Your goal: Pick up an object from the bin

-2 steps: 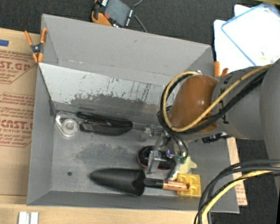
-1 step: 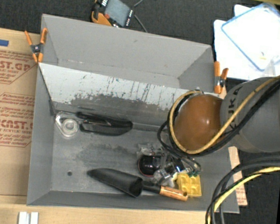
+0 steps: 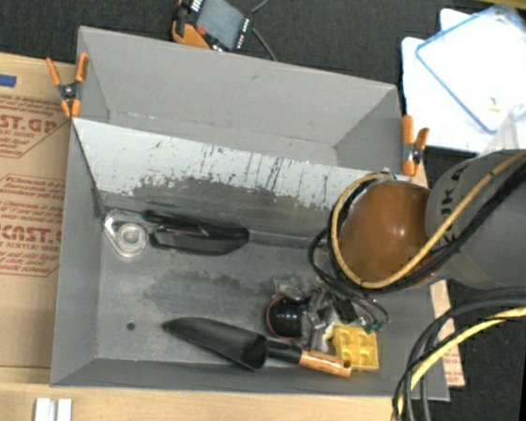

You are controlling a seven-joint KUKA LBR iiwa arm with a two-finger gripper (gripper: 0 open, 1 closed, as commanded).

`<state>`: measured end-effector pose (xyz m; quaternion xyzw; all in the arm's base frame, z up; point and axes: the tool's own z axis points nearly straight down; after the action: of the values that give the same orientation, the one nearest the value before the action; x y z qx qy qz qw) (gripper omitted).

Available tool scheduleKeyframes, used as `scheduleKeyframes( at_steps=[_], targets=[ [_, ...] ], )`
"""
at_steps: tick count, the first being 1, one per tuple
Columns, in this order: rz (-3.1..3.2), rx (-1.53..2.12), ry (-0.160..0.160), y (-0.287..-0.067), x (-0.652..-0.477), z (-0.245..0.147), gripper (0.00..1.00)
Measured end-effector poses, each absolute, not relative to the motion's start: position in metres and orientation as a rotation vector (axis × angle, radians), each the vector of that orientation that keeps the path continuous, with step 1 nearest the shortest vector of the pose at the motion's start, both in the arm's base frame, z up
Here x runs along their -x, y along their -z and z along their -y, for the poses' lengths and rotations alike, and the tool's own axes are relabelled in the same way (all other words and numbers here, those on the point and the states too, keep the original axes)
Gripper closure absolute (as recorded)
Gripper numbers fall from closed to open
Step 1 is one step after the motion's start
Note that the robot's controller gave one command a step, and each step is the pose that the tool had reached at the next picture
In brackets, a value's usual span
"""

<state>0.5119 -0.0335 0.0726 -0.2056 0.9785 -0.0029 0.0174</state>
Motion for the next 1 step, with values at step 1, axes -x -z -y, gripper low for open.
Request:
scheduleKeyframes(
  at_steps=[1],
  targets=[
    [-3.040, 0.639, 0.009, -0.0725, -0.5119, 0.0335, 1.00]
  ],
)
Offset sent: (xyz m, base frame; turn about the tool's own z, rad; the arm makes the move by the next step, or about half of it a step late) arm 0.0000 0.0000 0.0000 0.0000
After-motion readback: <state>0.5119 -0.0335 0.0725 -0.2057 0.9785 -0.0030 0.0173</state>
